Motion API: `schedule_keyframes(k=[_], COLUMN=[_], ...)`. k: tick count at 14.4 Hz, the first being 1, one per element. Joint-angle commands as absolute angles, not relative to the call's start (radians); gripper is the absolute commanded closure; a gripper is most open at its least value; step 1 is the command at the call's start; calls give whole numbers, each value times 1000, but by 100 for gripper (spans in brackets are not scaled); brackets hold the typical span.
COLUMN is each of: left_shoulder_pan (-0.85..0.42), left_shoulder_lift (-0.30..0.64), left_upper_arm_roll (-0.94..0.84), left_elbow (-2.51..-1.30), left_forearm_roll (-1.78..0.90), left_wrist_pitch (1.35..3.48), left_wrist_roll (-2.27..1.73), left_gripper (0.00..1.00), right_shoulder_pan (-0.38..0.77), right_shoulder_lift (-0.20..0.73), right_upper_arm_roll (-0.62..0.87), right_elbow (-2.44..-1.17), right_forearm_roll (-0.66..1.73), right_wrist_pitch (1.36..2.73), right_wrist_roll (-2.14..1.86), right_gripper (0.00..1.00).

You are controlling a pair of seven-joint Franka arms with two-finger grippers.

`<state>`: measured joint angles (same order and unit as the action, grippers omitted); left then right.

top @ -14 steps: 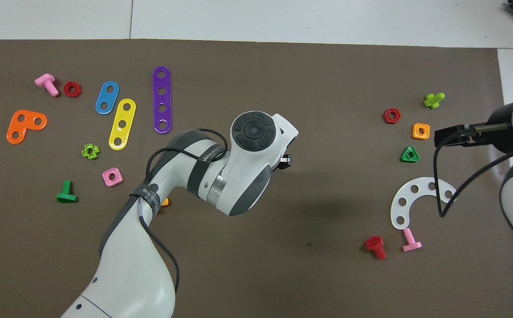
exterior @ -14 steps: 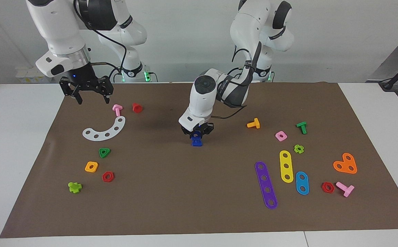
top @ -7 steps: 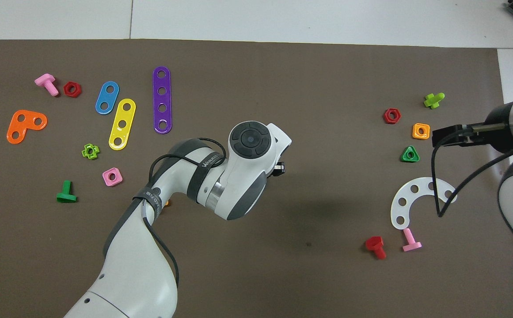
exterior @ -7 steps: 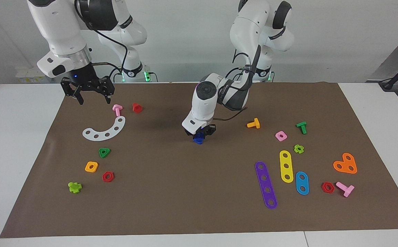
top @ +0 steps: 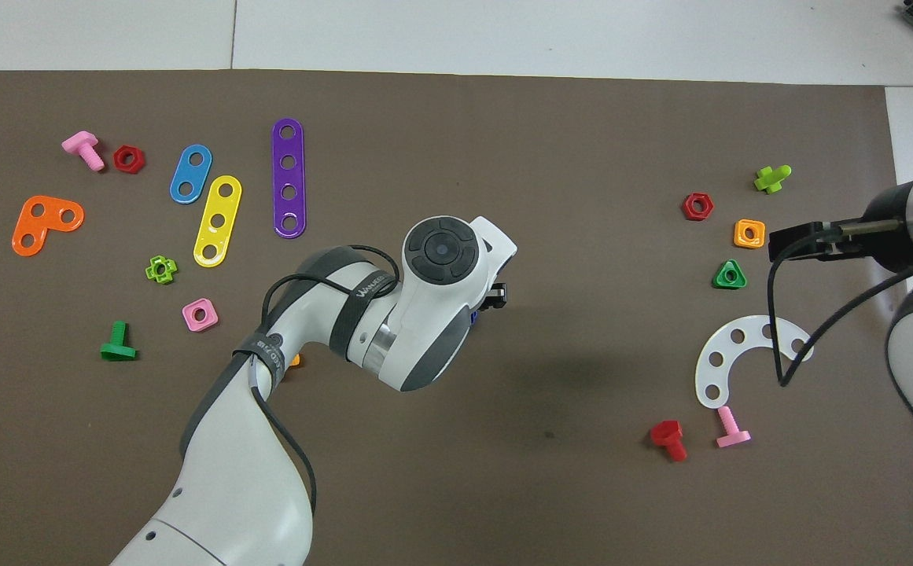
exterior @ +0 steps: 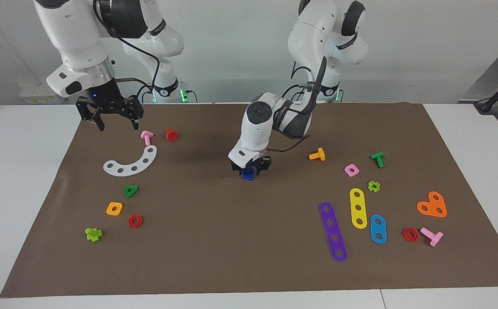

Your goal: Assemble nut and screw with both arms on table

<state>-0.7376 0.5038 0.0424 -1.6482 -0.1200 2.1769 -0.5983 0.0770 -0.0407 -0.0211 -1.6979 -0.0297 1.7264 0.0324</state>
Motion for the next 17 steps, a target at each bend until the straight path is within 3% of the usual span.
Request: schedule_keyframes(k=[1, 4, 6, 14, 17], left_shoulder_pan=[-680, -548, -471, -129, -89], left_shoulder_lift=[498, 503, 462, 211, 138], left_upper_arm_roll=[44, 44, 49, 63, 63], left_elbow=[-1564, -1465, -1469, -1676, -1697], left_forearm_roll=[-98, -92, -91, -36, -2], left_wrist_pitch=[2087, 1984, 1979, 1858, 1769], left_wrist_roll=[-595, -581, -581, -251, -135], left_gripper=[0, 0, 0, 0, 0], right_shoulder_pan=[66, 66, 66, 63, 71], right_shoulder_lift=[-35, -37, -37, -51, -52], right_upper_arm_roll=[-17, -18, -18, -18, -18], right_elbow=[-1690, -1690, -1690, -1689, -1690], right_forearm_roll=[-12, -14, -14, -12, -12], right_wrist_pitch=[1729, 1718, 1713, 1645, 1646], right_wrist_roll=[18, 15, 14, 18, 29], right_gripper=[1, 0, 0, 0, 0])
